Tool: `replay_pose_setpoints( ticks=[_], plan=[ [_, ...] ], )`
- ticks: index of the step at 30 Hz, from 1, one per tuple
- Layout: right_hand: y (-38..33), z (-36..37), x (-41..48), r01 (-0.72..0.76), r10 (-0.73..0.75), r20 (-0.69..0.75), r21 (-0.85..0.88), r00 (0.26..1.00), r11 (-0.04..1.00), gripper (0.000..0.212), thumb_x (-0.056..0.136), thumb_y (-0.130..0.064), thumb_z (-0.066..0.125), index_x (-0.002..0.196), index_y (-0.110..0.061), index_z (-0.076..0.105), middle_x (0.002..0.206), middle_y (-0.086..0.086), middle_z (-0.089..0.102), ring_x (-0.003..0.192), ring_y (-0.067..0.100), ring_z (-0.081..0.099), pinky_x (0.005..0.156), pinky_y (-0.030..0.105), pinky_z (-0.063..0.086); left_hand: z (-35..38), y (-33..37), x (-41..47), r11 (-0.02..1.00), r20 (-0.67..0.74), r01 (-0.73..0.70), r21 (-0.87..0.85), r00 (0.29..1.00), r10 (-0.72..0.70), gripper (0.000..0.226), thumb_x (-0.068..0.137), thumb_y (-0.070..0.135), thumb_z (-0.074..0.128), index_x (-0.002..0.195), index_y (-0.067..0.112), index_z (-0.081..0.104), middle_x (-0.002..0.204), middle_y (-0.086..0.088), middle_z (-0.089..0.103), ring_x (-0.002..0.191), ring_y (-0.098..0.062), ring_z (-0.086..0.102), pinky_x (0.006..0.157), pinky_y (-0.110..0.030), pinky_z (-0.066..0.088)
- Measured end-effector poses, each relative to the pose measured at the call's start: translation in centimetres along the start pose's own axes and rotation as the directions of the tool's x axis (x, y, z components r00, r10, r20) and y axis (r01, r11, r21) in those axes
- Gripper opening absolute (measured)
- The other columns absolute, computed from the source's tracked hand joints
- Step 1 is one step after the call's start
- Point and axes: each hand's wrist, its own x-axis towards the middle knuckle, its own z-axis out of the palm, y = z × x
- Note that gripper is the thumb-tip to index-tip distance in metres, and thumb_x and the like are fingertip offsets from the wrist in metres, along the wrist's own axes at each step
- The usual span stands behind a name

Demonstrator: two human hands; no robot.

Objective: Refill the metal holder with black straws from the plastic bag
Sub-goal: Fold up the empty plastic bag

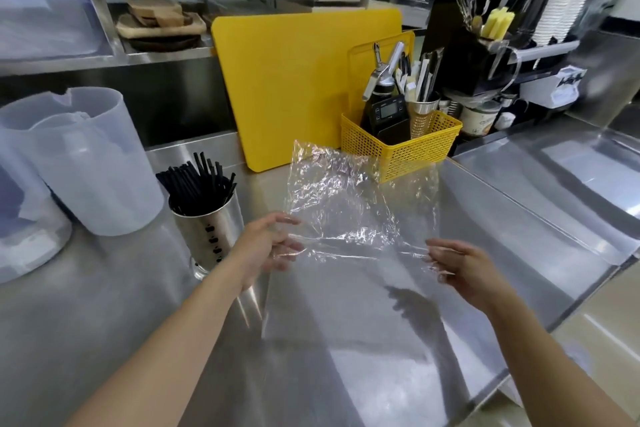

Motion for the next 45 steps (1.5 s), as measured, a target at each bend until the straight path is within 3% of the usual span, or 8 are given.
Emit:
replay_pose_setpoints(
  ticks=[8, 13, 17, 21, 27, 33, 39, 45],
  plan=[
    [-1.3, 0.5, -0.9, 0.109, -0.108, 0.029, -0.025, 0.994, 0.994, 0.045, 0.076, 0.018, 0.049, 0.045, -0.008, 0.067, 0.055, 0.007, 0.067, 0.048, 0.012, 0.06, 0.044, 0.02, 0.044, -0.7, 0.7, -1.6, 0.996, -0.07, -0.077, -0.048, 0.995, 0.073, 0.034, 0.086, -0.013, 0.039, 0.067, 0.006, 0.059, 0.07, -0.007, 0.069, 0.073, -0.022, 0.06, 0.048, -0.026, 0.054],
    [-1.3, 0.4, -1.5, 0.174, -0.161, 0.087, -0.158, 0.983, 0.972, 0.046, 0.074, 0.022, 0.047, 0.043, -0.007, 0.064, 0.059, 0.002, 0.071, 0.057, 0.011, 0.066, 0.046, 0.02, 0.05, -1.1, 1.2, -3.9, 0.984, 0.031, -0.162, -0.076, 0.986, 0.164, 0.027, 0.094, 0.008, 0.035, 0.088, 0.006, 0.061, 0.073, 0.004, 0.073, 0.066, -0.008, 0.069, 0.056, -0.018, 0.054],
    [-1.3, 0.8, -2.0, 0.221, -0.193, 0.123, -0.283, 0.973, 0.933, 0.052, 0.071, 0.028, 0.043, 0.039, -0.009, 0.062, 0.065, 0.001, 0.072, 0.057, 0.01, 0.066, 0.053, 0.018, 0.051, -1.8, 1.5, -4.5, 0.988, 0.103, -0.108, -0.112, 0.987, 0.12, 0.043, 0.088, 0.047, 0.045, 0.105, 0.011, 0.064, 0.119, -0.007, 0.064, 0.114, -0.024, 0.058, 0.099, -0.047, 0.043],
    [-1.8, 2.0, -2.4, 0.275, -0.227, 0.167, -0.381, 0.96, 0.883, 0.051, 0.072, 0.029, 0.043, 0.043, -0.008, 0.065, 0.072, 0.005, 0.069, 0.06, 0.006, 0.065, 0.052, 0.02, 0.053, -1.5, 2.3, -5.8, 0.992, 0.119, 0.041, -0.118, 0.993, -0.027, 0.077, 0.068, 0.067, 0.051, 0.123, 0.014, 0.047, 0.112, -0.012, 0.063, 0.086, -0.028, 0.066, 0.066, -0.041, 0.058],
    [-1.7, 2.9, -3.1, 0.331, -0.299, 0.143, -0.445, 0.943, 0.832, 0.059, 0.074, 0.026, 0.042, 0.045, -0.019, 0.067, 0.081, 0.007, 0.068, 0.073, 0.011, 0.063, 0.061, 0.02, 0.05, -2.4, 1.6, -6.8, 0.992, 0.098, 0.123, -0.03, 0.988, -0.119, 0.059, 0.069, 0.003, 0.075, 0.122, 0.002, 0.049, 0.074, -0.012, 0.071, 0.062, -0.024, 0.07, 0.066, -0.038, 0.059],
    [-3.1, 4.1, -4.5, 0.432, -0.442, 0.156, -0.636, 0.883, 0.639, 0.041, 0.077, 0.01, 0.054, 0.073, -0.03, 0.066, 0.101, 0.006, 0.064, 0.096, 0.027, 0.059, 0.086, 0.043, 0.049, -2.9, 2.3, -8.2, 0.962, 0.012, -0.105, 0.251, 0.994, 0.106, 0.048, 0.069, -0.016, 0.067, 0.112, 0.002, 0.056, 0.079, -0.014, 0.068, 0.065, -0.016, 0.066, 0.068, -0.028, 0.057],
    [-7.1, 10.2, -8.3, 0.502, -0.099, 0.562, -0.63, 0.821, 0.592, 0.048, 0.076, -0.023, 0.072, 0.12, -0.023, 0.054, 0.118, -0.007, 0.057, 0.109, 0.004, 0.052, 0.1, 0.03, 0.037, -1.8, 4.4, -9.8, 0.829, 0.186, -0.329, 0.452, 0.944, 0.274, 0.039, 0.074, -0.003, 0.069, 0.102, 0.022, 0.057, 0.088, -0.006, 0.072, 0.077, -0.004, 0.067, 0.054, -0.008, 0.042],
    [-7.3, 13.8, -9.6, 0.531, -0.064, 0.625, -0.6, 0.778, 0.598, 0.014, 0.075, -0.007, 0.071, 0.088, -0.005, 0.066, 0.082, 0.0, 0.07, 0.082, 0.017, 0.067, 0.084, 0.039, 0.052, -1.9, 5.6, -11.2, 0.765, 0.185, -0.514, 0.388, 0.857, 0.481, 0.034, 0.074, 0.028, 0.073, 0.103, 0.033, 0.056, 0.099, 0.003, 0.066, 0.094, -0.004, 0.063, 0.087, -0.022, 0.046]
  ],
)
